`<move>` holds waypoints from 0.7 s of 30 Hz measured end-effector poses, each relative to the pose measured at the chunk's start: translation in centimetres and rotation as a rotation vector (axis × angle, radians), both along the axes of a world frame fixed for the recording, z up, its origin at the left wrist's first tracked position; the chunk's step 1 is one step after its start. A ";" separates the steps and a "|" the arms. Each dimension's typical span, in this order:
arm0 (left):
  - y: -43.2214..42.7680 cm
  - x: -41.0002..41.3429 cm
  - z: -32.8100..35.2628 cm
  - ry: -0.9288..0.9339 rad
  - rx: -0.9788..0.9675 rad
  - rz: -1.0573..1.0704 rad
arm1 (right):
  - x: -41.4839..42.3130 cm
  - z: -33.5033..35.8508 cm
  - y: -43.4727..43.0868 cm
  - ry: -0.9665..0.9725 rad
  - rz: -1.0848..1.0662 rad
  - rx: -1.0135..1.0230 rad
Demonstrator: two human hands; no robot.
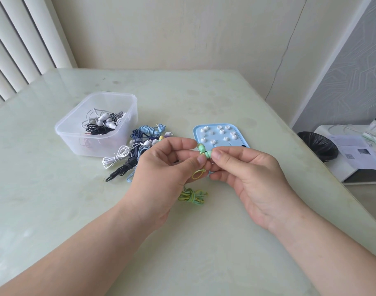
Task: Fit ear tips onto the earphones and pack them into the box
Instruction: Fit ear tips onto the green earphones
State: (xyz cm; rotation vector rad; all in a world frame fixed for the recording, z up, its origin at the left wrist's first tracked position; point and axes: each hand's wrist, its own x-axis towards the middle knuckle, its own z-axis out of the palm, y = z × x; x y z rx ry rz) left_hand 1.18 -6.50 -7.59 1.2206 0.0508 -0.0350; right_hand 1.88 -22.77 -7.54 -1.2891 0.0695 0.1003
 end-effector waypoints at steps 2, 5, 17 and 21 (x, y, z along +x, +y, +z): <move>-0.1 -0.1 0.1 -0.006 0.010 -0.013 | 0.2 0.1 -0.3 -0.014 0.004 -0.019; -0.1 -0.1 0.1 -0.004 0.005 -0.027 | 0.5 0.2 -0.9 -0.044 0.033 -0.021; 0.2 -0.2 0.6 0.017 0.037 -0.069 | 0.8 0.0 -1.8 -0.235 0.097 -0.245; 0.4 -0.1 1.0 0.103 0.024 -0.094 | 0.7 0.1 -2.0 -0.376 0.126 -0.414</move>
